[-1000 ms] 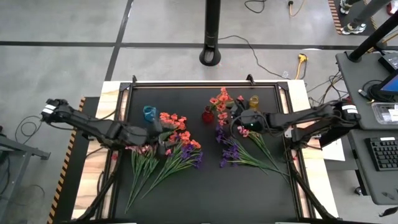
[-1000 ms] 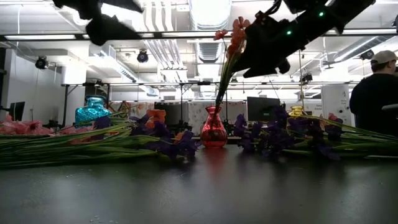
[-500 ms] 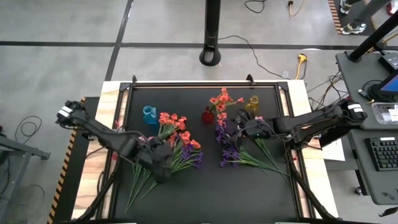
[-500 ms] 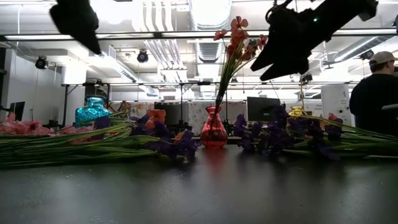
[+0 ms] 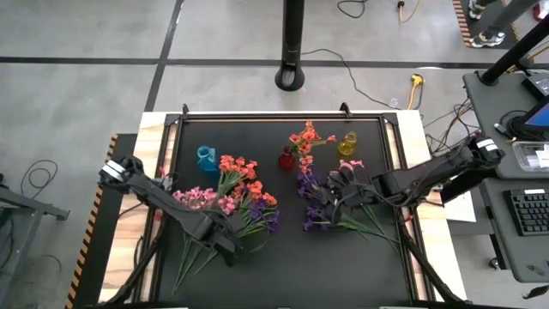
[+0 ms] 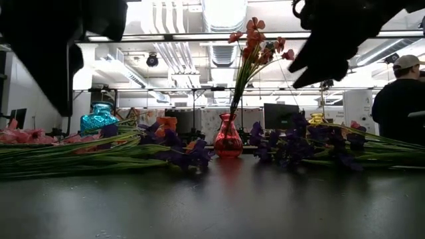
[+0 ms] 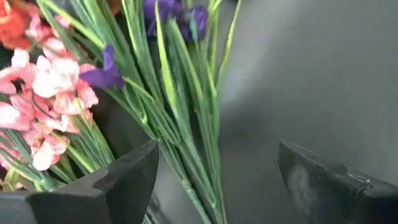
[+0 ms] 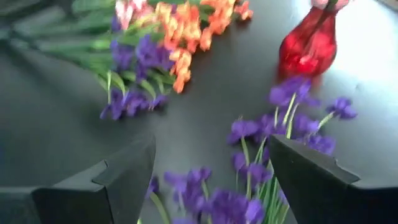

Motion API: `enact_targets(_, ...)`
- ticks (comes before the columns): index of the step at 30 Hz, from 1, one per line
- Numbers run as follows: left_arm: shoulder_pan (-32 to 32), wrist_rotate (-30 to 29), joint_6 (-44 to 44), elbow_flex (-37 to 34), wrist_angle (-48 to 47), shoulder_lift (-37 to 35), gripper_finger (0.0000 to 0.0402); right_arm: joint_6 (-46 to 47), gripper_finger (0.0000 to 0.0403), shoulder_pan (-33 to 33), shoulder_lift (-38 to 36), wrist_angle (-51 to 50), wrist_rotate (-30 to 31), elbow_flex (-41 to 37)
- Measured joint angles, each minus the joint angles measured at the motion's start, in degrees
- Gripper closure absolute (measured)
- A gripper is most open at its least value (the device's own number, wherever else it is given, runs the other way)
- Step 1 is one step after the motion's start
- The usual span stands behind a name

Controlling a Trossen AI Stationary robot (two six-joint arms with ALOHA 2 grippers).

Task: Sort flowers into vase by color
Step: Put the bottom left violet flowers into the blue vase

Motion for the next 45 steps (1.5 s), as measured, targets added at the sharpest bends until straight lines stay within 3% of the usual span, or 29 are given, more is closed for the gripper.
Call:
enact_targets(10, -0.04, -0.85, -5.30, -0.04, -0.24, 6.20, 0.0093, 2.73, 0.0104, 4.86, -0.07, -2.63, -0.72, -0.02)
enact_targets(25, -0.21, -0.89, -8.81, -0.07, -1.55, 9.45, 0.0102, 3.00, 0.0112, 7.57, -0.07, -2.63, -0.55, -0.02)
enact_targets(45, -1.10, -0.89, -8.25, 4.42, -0.54, 10.33, 0.0349, 3.65, 0.0127, 11.33, -0.07, -2.85, -0.53, -0.02)
